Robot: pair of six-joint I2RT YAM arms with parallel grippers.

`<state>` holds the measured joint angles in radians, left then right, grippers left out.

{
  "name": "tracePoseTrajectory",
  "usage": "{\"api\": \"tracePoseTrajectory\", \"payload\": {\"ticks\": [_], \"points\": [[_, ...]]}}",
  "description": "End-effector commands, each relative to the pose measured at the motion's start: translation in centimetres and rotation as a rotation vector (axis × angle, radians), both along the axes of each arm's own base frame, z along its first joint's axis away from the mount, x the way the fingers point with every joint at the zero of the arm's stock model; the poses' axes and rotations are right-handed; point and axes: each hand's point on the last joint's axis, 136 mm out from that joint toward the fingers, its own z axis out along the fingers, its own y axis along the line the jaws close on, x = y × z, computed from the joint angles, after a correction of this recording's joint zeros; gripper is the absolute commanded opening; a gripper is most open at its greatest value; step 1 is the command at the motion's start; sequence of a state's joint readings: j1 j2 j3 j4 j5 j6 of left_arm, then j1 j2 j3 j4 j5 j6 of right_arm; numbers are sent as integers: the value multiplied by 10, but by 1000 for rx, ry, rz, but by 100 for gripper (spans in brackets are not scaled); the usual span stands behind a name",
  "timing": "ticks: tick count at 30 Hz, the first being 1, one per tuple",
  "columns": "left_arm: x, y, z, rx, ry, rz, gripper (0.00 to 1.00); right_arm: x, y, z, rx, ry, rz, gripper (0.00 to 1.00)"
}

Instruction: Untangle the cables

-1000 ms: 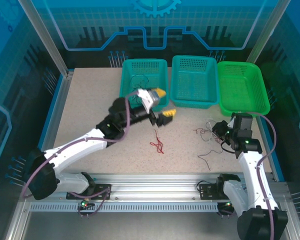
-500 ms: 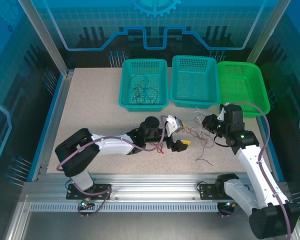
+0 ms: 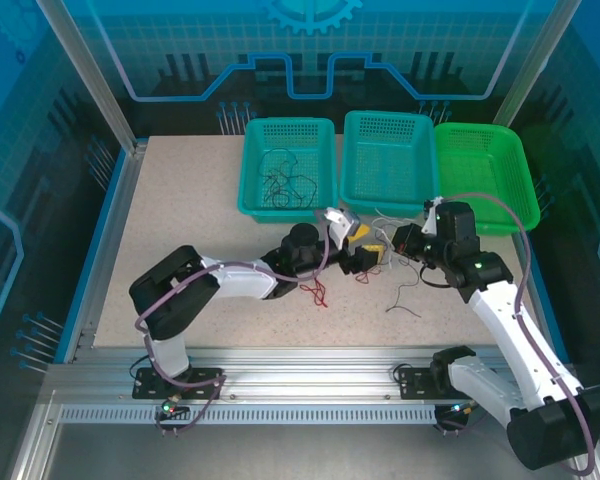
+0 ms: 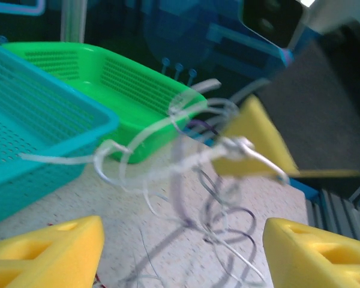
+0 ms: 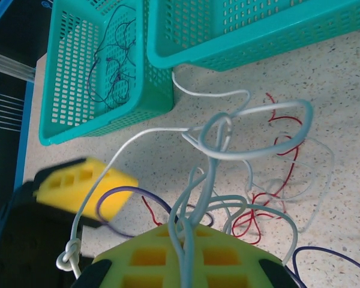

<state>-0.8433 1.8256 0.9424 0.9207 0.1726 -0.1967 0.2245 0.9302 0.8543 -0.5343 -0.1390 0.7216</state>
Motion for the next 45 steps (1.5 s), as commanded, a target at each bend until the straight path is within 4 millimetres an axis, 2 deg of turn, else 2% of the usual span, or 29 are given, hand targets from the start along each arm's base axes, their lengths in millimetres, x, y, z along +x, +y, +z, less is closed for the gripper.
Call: {"api": "tracePoseTrajectory", "payload": {"ticks": [1,3,6,10,12,14,17,20,21,24,26,29,32,35,40,42,45], "points": [[23,3,20,-69,-8,77,66,2,7,24,-3,-63,29,7],[22,-1,27,-90,-15,46,59,1,8,27,-4,-70,33,7],[23,-8,27,-79,-8,20,42,1,9,31,-2,-75,26,7],[17,-9,29,-87,-13,-11,12,3,3,29,-20,-74,-9,8],[11,-8,32,-98,-9,-36,0,4,-8,22,-53,-52,-76,8],[4,-5,33,-99,-7,-51,0,5,-26,15,-104,-30,-165,10],[-1,8,29,-64,-5,-30,0,5,-66,8,-176,2,-320,11],[-4,26,28,-40,7,0,0,5,-106,-2,-136,40,-473,13],[-4,32,28,-34,8,12,0,1,-118,-19,-105,86,-518,14],[-9,49,30,-5,2,42,0,-9,-145,-43,-33,161,-631,14],[-12,57,32,21,-10,62,0,-15,-150,-56,-18,201,-650,13],[-17,64,33,49,-15,70,0,-20,-143,-72,-1,227,-624,13],[-19,68,43,45,-43,79,0,-30,-139,-97,-8,274,-633,13],[-12,84,64,32,-78,130,0,-49,-152,-120,-63,342,-707,11],[11,147,106,-73,-33,277,0,-63,-177,-132,-48,350,-827,4],[9,162,121,-67,-66,301,0,-66,-185,-133,-68,345,-861,4],[-1,173,147,-53,-137,306,0,-70,-192,-140,-89,352,-906,4]]}}
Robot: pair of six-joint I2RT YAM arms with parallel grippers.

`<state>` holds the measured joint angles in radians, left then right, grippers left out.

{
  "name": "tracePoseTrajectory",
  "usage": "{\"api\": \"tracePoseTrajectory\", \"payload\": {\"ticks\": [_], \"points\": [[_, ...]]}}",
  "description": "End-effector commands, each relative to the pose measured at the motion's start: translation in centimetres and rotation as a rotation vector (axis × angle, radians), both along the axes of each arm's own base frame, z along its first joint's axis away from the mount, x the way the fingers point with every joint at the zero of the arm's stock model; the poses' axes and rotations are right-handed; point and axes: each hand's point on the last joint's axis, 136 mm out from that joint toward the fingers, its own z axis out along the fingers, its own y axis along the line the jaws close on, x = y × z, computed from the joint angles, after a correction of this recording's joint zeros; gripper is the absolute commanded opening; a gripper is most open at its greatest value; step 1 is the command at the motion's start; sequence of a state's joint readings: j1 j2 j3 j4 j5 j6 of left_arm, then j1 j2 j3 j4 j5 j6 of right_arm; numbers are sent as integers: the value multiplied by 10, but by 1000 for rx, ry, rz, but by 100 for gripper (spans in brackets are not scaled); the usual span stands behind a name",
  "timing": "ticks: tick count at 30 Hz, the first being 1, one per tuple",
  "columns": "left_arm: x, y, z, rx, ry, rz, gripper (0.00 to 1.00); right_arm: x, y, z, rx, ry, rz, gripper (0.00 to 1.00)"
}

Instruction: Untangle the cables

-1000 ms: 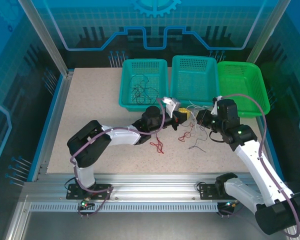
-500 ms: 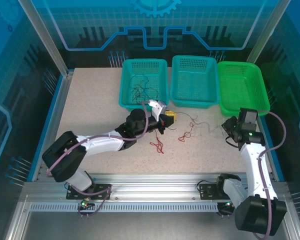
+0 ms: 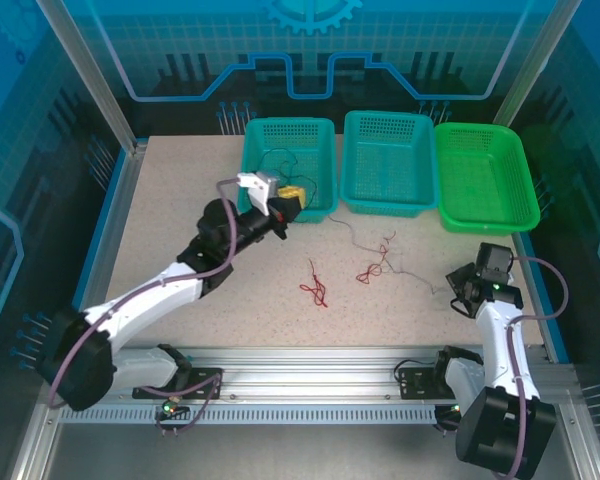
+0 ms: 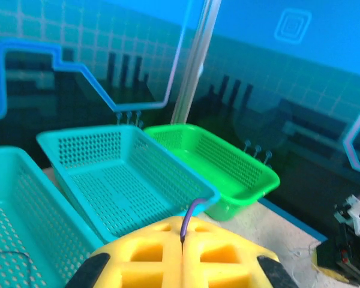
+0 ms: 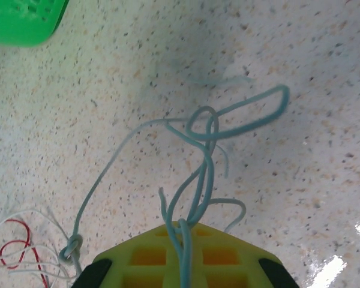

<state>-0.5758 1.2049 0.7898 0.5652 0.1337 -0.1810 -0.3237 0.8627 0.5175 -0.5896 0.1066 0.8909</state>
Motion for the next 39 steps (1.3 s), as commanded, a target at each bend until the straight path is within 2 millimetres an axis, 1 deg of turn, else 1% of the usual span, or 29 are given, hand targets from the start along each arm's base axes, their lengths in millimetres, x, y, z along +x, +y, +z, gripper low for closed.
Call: {"api": "tracePoseTrajectory", "payload": {"ticks": [1,3,5,8,14,17,19,21,23,25,28,31,33,36,39], "points": [[-12,11,29,16,-51,10,0,-6,-14,-9,-38,16,-76,4],[-13,25,47,-6,-80,40,0,-7,-16,-17,-15,20,-105,3],[-12,37,61,-32,-98,68,0,-7,-16,-22,13,13,-123,3],[-7,52,79,-61,-117,105,0,-6,-17,-24,25,3,-130,3],[0,55,118,-84,-186,116,0,-1,-8,-18,44,-27,-58,4],[7,65,140,-88,-236,167,0,1,-1,-15,62,-52,-24,4],[16,72,153,-80,-266,202,0,2,3,-13,75,-62,-8,4],[29,78,166,-77,-282,229,0,3,6,-10,86,-71,6,4],[46,82,175,-76,-287,255,0,5,10,-6,101,-87,21,4],[63,83,179,-64,-294,272,0,6,13,-4,116,-97,31,4],[92,78,175,-25,-288,297,0,8,17,-1,132,-110,46,4],[124,77,157,19,-259,335,0,12,22,4,142,-133,86,4],[144,78,140,39,-225,352,0,13,24,7,138,-141,111,4],[175,78,105,54,-153,368,0,13,26,13,125,-148,140,4],[196,75,68,87,-88,370,0,15,29,18,122,-163,168,4]]}}
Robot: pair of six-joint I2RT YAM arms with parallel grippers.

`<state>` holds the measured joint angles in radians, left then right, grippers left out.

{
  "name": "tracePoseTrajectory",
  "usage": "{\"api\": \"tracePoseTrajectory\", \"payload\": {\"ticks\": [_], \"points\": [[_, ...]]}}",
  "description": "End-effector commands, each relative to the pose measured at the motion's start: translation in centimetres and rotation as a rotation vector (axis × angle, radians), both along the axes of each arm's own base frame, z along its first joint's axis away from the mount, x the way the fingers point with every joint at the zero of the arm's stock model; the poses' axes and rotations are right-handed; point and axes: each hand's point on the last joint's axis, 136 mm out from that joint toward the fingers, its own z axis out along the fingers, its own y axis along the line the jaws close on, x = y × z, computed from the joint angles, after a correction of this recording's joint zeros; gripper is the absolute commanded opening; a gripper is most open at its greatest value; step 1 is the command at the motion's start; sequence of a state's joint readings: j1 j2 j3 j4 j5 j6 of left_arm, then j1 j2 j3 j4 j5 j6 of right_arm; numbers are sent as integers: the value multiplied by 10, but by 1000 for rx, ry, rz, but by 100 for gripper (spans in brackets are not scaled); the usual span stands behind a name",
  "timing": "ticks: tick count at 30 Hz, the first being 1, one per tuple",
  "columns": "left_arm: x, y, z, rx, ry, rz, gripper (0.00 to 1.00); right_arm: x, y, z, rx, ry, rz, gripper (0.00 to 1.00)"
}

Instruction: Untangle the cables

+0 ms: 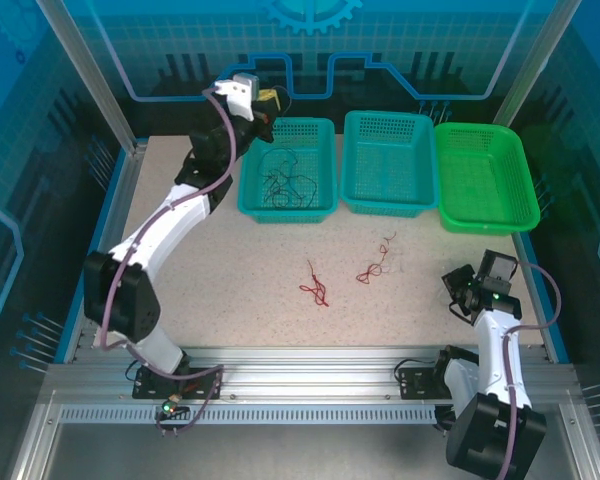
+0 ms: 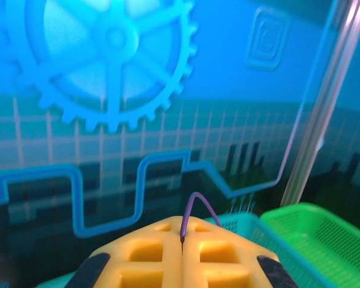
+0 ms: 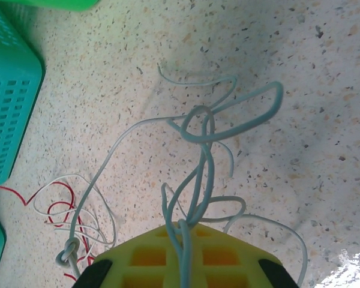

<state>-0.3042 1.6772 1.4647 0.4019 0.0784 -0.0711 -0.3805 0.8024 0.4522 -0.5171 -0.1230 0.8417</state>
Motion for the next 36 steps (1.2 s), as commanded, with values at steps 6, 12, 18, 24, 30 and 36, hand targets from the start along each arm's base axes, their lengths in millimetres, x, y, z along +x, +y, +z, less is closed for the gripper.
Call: {"api": "tracePoseTrajectory", "payload": {"ticks": [6,12,18,24,30,36], "points": [[31,2,-74,19,135,19,13,9,12,28,-16,-68,100,4],[1,4,-63,-63,107,-22,56,24,41,56,-18,-167,282,5],[-64,-13,-18,-133,24,-192,69,39,82,85,-55,-251,496,6],[-149,-74,-15,6,-62,-397,73,51,127,105,-66,-313,693,6],[-225,-133,-67,206,-43,-601,75,59,167,109,-68,-316,862,6],[-256,-149,-140,366,4,-709,79,60,200,99,-91,-269,1010,6]]}}
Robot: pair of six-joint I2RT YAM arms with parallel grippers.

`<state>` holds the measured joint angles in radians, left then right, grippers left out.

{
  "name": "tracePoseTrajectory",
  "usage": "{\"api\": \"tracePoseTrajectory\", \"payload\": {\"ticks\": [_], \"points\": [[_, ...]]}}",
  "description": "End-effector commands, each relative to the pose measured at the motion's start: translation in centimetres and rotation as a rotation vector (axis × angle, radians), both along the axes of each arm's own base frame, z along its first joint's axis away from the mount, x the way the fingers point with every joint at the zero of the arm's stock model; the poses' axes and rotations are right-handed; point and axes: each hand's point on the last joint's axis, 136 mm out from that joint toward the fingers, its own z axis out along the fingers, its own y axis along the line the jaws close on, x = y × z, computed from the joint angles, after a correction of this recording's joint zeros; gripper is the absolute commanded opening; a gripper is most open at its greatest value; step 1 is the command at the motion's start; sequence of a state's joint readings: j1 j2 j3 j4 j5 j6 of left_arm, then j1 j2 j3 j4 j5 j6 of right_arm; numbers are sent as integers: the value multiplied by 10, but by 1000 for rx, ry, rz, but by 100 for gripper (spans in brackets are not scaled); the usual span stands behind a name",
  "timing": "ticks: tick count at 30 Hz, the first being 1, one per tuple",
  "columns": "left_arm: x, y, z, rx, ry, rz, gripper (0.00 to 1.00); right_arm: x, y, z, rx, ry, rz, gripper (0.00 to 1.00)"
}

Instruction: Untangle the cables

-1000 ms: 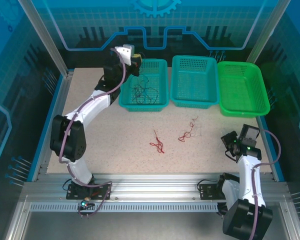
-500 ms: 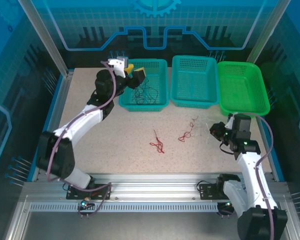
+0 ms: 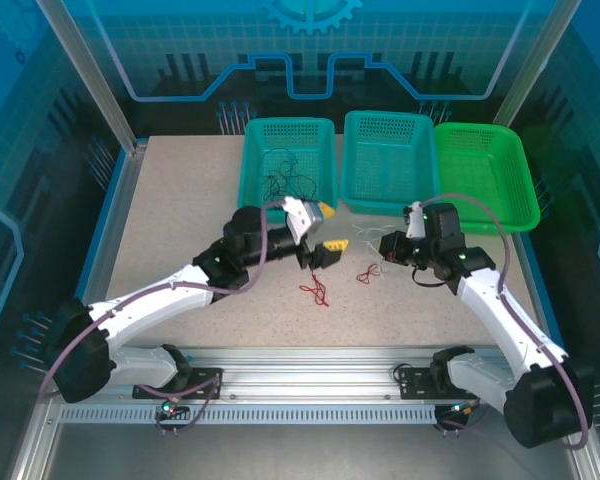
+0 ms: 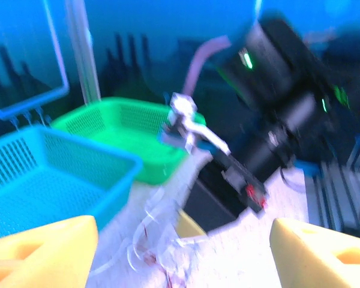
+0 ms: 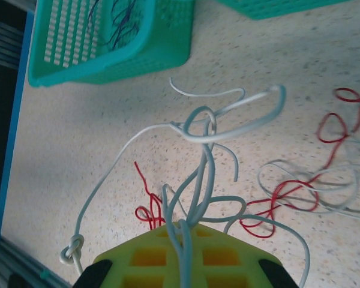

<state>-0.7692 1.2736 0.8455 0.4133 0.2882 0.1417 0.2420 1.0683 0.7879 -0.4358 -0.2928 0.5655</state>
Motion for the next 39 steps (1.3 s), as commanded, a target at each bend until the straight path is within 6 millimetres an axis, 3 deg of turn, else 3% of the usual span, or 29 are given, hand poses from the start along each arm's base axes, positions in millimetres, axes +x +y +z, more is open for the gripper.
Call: {"api": "tracePoseTrajectory", "payload": {"ticks": [1,7,12,14,16,20,22,24,26,29,32,35,39], "points": [[-9,2,-39,128,-64,-53,81,2,19,8,-40,-32,105,6],[-2,8,-90,274,-156,-36,85,-7,56,4,-91,-9,293,6],[9,4,-110,320,-169,-26,84,-13,73,5,-112,-5,371,6],[22,5,-114,329,-164,34,78,-14,76,6,-112,-12,383,6],[35,8,-113,312,-153,103,62,-15,77,7,-114,-16,390,6],[46,13,-105,258,-148,168,4,-17,74,5,-137,-14,389,6],[43,16,-99,233,-156,173,0,-11,58,-1,-200,-6,307,6],[37,19,-88,187,-168,169,0,-1,28,-13,-263,32,134,7],[31,26,-76,129,-161,177,0,3,-4,-30,-250,104,-41,15],[21,38,-61,34,-122,182,0,-6,-52,-69,-270,239,-252,21],[10,45,-51,-26,-93,163,0,-21,-92,-98,-360,334,-427,22],[3,46,-52,-31,-74,144,0,-33,-112,-110,-377,386,-543,22],[5,51,-56,-29,-63,176,0,-44,-135,-111,-424,402,-687,26]]}}
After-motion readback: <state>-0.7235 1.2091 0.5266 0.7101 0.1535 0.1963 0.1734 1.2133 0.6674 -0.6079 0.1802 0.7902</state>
